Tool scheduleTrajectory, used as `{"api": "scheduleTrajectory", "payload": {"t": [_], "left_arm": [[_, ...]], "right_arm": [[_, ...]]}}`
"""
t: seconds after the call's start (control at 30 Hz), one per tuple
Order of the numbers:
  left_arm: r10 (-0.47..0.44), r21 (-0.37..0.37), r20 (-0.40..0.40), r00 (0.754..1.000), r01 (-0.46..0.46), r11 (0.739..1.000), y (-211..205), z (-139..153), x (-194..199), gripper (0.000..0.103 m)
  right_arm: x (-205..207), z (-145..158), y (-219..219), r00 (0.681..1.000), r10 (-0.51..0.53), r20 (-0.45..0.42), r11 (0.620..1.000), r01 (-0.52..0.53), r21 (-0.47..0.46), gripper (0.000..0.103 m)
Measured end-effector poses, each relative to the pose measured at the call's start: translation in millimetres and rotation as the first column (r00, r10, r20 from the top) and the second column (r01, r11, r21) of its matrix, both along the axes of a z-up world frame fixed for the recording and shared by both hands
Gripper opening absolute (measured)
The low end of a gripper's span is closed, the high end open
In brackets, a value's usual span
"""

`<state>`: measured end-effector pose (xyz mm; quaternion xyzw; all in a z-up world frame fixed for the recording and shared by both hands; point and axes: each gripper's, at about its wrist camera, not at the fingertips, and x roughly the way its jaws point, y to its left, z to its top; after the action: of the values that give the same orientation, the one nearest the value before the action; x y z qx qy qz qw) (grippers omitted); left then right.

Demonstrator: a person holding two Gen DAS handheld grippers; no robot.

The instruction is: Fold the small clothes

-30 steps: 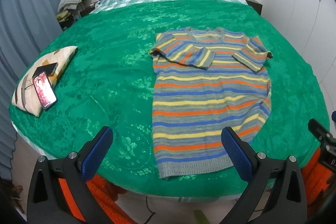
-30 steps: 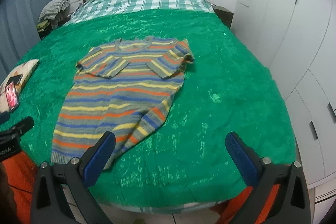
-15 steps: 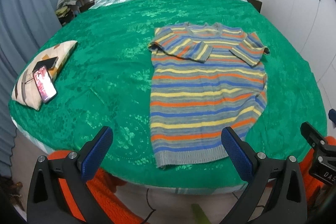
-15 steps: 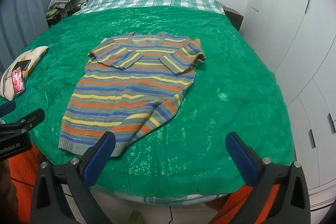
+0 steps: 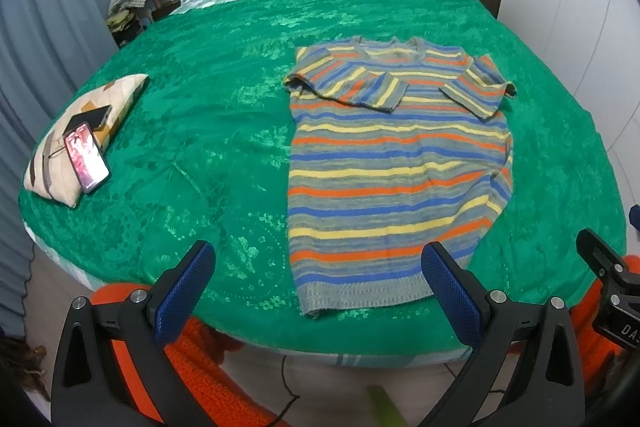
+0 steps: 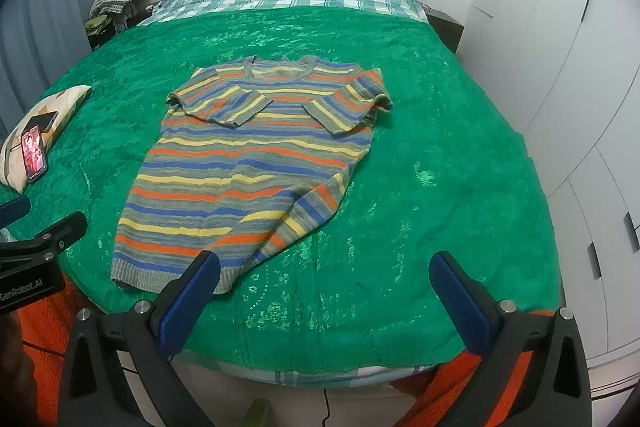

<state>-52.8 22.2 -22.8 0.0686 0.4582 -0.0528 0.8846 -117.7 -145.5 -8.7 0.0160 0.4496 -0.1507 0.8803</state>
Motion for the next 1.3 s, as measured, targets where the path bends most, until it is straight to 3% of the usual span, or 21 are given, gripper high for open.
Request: {"api": "scheduleTrajectory", "payload": {"t": [0.67,0.83,0.9,0.97,1.03,1.1,1.13,1.23,1.3], "left_arm": [[-0.005,0.000,-0.022,1.000,0.005,1.000,0,-7,1,0.103],[-0.070,0.023,-0.033,0.997,0.071,0.997,4,-21,13,0.103],[-0.069,0.037,-0.100,0.993,0.073,0.997,18,-44,29,0.103],[-0.008,-0.007,-0.215,0.977,0.007,1.000,45,-77,50,0.103],[0.041,-0.031,-0.286,0.957,-0.052,0.998,64,-100,62,0.102],[0.055,-0.057,-0.330,0.942,-0.078,0.995,72,-119,69,0.102],[0.044,-0.075,-0.348,0.936,-0.075,0.994,71,-128,72,0.102],[0.024,-0.078,-0.383,0.923,-0.058,0.995,59,-150,72,0.098],[0.006,-0.044,-0.364,0.932,-0.023,0.999,47,-155,67,0.083]], "right_arm": [[1,-7,7,1.000,0.020,-0.020,1.000,-0.020,0.015,0.103],[6,-11,-4,0.998,0.063,0.013,0.997,-0.063,0.039,0.103],[12,-22,-27,0.993,0.099,0.067,0.993,-0.103,0.056,0.103],[22,-41,-52,0.998,0.066,0.025,0.996,-0.067,0.056,0.103],[37,-69,-80,0.997,0.047,-0.069,0.993,-0.039,0.115,0.103],[48,-90,-99,0.995,0.045,-0.092,0.971,-0.023,0.237,0.102],[53,-97,-104,0.995,0.038,-0.089,0.958,-0.011,0.287,0.097],[78,-125,-111,0.996,0.016,-0.085,0.888,0.025,0.459,0.068],[93,-146,-110,0.996,-0.013,-0.084,0.825,0.058,0.563,0.056]]}}
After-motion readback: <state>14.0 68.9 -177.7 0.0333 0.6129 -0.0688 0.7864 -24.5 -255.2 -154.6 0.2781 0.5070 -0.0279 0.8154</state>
